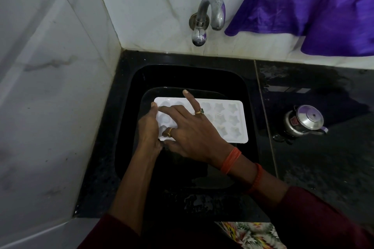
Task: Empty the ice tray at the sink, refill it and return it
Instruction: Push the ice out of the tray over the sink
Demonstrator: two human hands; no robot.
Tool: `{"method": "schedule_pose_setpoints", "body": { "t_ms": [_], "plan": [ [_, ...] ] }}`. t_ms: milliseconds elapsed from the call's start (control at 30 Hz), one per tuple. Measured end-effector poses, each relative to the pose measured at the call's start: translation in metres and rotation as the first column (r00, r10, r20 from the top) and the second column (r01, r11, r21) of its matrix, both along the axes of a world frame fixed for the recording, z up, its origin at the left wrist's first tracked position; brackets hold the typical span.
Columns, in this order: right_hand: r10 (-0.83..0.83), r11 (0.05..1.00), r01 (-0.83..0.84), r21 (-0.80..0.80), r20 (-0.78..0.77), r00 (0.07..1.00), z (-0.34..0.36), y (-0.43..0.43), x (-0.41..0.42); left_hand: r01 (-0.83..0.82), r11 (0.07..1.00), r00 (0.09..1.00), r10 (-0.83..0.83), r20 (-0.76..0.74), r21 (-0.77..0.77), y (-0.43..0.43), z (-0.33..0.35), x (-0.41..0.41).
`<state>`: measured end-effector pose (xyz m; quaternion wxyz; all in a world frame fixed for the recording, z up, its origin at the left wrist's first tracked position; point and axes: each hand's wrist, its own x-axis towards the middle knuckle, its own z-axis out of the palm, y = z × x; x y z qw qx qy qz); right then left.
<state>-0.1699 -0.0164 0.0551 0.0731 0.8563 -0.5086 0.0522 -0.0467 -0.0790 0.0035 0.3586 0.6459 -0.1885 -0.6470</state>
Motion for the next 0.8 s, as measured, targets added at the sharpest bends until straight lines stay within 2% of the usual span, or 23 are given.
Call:
{"method": "schedule_pose_setpoints", "body": {
  "t_ms": [133,367,467,600,800],
  "plan": [
    [0.009,1.0,-0.009,-0.027,0.022,1.0,0.004,-0.0004,0.0,0.011,1.0,1.0,-0.011,0.007,0.018,-0.003,-0.0003,0.0016],
    [0.015,1.0,-0.014,0.018,-0.039,0.999,0.0,-0.0058,0.0008,0.026,0.998,1.0,-0.026,0.011,0.055,-0.0032,0.0016,0.0],
    [0.028,0.999,-0.027,-0.044,0.019,0.999,-0.0002,-0.0075,-0.0001,0.119,0.993,0.991,-0.12,0.062,0.021,-0.0053,0.0005,0.0018],
    [0.032,0.998,-0.03,-0.057,0.049,0.998,-0.0005,-0.0075,-0.0002,0.034,0.999,0.999,-0.034,0.011,0.018,0.0007,0.0024,0.0036],
    [0.006,0.999,-0.007,-0.044,-0.02,1.0,0.0023,-0.0073,0.0023,0.016,1.0,1.0,-0.017,0.018,0.019,0.001,0.0034,0.0005]
  ]
}}
